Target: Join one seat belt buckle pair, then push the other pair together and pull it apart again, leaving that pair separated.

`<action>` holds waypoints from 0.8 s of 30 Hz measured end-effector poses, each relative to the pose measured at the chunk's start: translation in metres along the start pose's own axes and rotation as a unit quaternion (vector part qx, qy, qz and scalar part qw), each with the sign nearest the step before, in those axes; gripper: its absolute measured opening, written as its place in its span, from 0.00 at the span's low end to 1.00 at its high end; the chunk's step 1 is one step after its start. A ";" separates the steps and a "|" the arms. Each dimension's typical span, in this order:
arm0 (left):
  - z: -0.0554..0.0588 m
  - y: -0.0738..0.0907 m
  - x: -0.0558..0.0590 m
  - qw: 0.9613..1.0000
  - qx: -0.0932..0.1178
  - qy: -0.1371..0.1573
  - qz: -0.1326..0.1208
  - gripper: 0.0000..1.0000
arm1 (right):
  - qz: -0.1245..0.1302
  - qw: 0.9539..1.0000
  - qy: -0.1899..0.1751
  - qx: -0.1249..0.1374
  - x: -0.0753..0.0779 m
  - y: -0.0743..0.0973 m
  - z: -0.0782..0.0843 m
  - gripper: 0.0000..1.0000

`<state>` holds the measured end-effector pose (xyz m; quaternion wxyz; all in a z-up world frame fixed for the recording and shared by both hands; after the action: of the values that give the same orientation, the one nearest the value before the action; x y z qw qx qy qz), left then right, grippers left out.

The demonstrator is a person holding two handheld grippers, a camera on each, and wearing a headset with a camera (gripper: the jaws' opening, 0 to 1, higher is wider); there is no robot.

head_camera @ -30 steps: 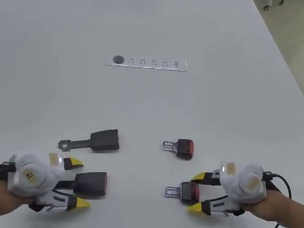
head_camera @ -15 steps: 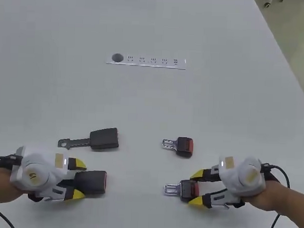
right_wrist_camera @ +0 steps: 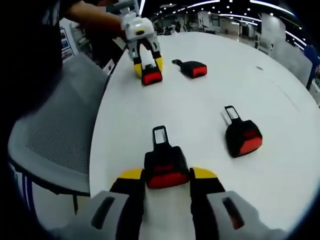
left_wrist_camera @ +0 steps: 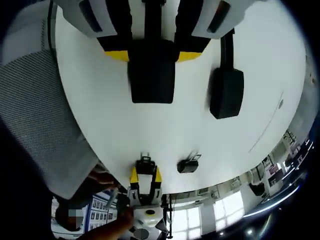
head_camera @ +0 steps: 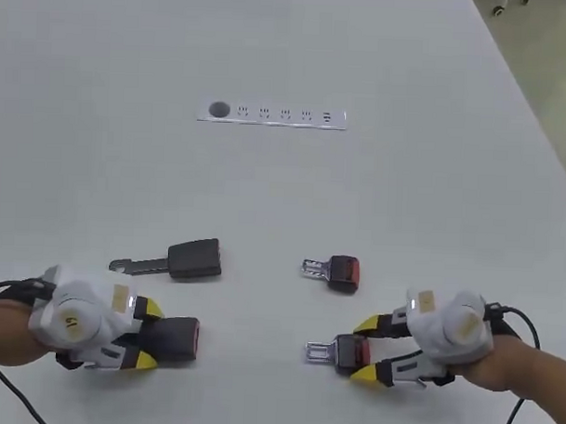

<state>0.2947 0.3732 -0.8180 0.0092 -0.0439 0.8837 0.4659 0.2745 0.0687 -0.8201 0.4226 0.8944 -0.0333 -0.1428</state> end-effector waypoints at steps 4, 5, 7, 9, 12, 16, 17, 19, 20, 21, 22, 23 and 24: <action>0.000 0.000 -0.001 1.000 -0.006 -0.001 0.003 0.34 | 0.000 1.000 0.002 0.006 0.001 -0.006 -0.006 0.36; 0.000 0.000 -0.001 1.000 -0.007 -0.001 0.003 0.34 | 0.000 1.000 0.003 0.008 0.001 -0.007 -0.008 0.36; 0.000 -0.001 -0.001 1.000 -0.009 -0.001 0.004 0.34 | 0.001 1.000 0.003 0.011 0.001 -0.011 -0.011 0.36; 0.000 0.000 -0.002 1.000 -0.014 0.001 0.007 0.34 | -0.001 1.000 0.005 0.015 0.000 -0.014 -0.014 0.36; 0.000 0.000 -0.002 1.000 -0.020 -0.002 0.011 0.34 | 0.003 1.000 0.002 0.020 0.001 -0.017 -0.020 0.36; 0.000 -0.001 -0.003 0.999 -0.029 -0.004 0.013 0.34 | 0.002 1.000 0.002 0.028 0.000 -0.023 -0.026 0.35; 0.000 -0.001 -0.003 0.999 -0.030 -0.004 0.013 0.34 | 0.001 1.000 0.002 0.029 0.000 -0.024 -0.027 0.35; 0.000 -0.001 -0.002 0.999 -0.032 -0.002 0.012 0.34 | -0.001 0.999 0.001 0.032 0.000 -0.027 -0.029 0.35; 0.000 -0.001 -0.002 0.999 -0.032 -0.001 0.012 0.34 | -0.001 0.999 0.001 0.033 -0.001 -0.028 -0.030 0.35; 0.000 -0.001 -0.003 0.999 -0.033 -0.001 0.011 0.34 | -0.003 0.999 0.001 0.035 -0.001 -0.030 -0.032 0.35; 0.000 -0.001 -0.003 0.999 -0.033 0.000 0.011 0.34 | -0.003 0.999 0.001 0.036 -0.001 -0.031 -0.034 0.35; 0.000 -0.001 -0.003 0.999 -0.034 0.000 0.011 0.34 | -0.004 0.999 0.003 0.038 0.000 -0.032 -0.035 0.35; 0.000 -0.001 -0.003 0.999 -0.034 0.000 0.012 0.34 | -0.004 0.999 0.004 0.040 0.000 -0.035 -0.038 0.35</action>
<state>0.2973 0.3729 -0.8187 0.0020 -0.0338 0.8677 0.4960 0.2835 0.1195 -0.8239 0.3861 0.9112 -0.0335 -0.1395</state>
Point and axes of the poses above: the centre of the closed fingertips' face, and the gripper's own axes: y roughly backward along the fingers, x roughly to its right, z roughly out of its underside, the point moved 5 cm from there along y, roughly backward along the fingers, and after that the axes turned 5 degrees about -z, right-handed, at the moved point
